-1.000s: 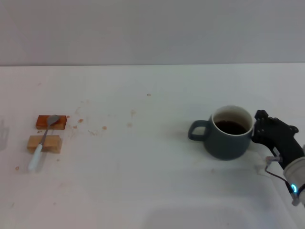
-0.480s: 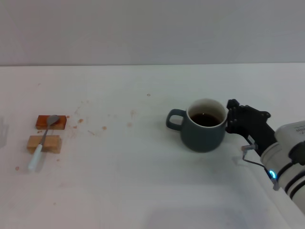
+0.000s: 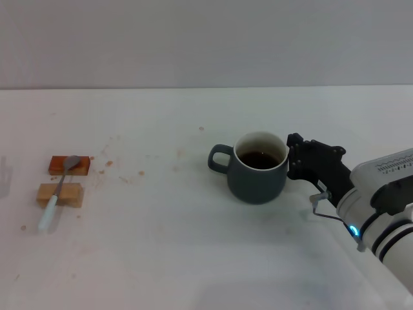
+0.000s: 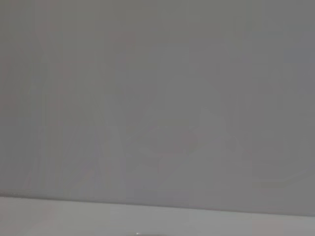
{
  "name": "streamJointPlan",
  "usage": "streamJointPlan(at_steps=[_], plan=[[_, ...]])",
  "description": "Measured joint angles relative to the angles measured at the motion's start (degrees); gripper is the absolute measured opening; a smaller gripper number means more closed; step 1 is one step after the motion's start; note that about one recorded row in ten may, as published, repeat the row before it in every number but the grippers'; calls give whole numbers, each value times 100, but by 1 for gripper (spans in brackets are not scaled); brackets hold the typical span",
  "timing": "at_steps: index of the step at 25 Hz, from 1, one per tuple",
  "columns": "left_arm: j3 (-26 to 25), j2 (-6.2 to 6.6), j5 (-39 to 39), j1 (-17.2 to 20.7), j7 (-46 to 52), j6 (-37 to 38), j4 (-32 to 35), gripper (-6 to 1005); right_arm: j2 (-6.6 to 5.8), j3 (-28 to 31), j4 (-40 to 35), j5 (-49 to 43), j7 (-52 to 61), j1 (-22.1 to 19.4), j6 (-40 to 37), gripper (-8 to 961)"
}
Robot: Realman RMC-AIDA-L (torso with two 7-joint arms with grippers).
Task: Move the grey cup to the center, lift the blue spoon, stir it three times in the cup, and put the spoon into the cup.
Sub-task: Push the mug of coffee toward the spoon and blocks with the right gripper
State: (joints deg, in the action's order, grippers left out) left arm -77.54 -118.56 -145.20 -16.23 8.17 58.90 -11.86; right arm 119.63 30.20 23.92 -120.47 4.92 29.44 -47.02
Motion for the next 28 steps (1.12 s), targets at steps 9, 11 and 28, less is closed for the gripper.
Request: streamJointPlan(at_steps=[9,11,28], plan=[[2,0,0,-35,-54,0,0,692,14,-215,38,9,0,145,157,33],[2,0,0,-49,-83,0,0,692,15,-209,16,11,0,150,192,33],[2,0,-11,-126,-96,55,0,690,17,-370,-155,1,0,326,675,33]])
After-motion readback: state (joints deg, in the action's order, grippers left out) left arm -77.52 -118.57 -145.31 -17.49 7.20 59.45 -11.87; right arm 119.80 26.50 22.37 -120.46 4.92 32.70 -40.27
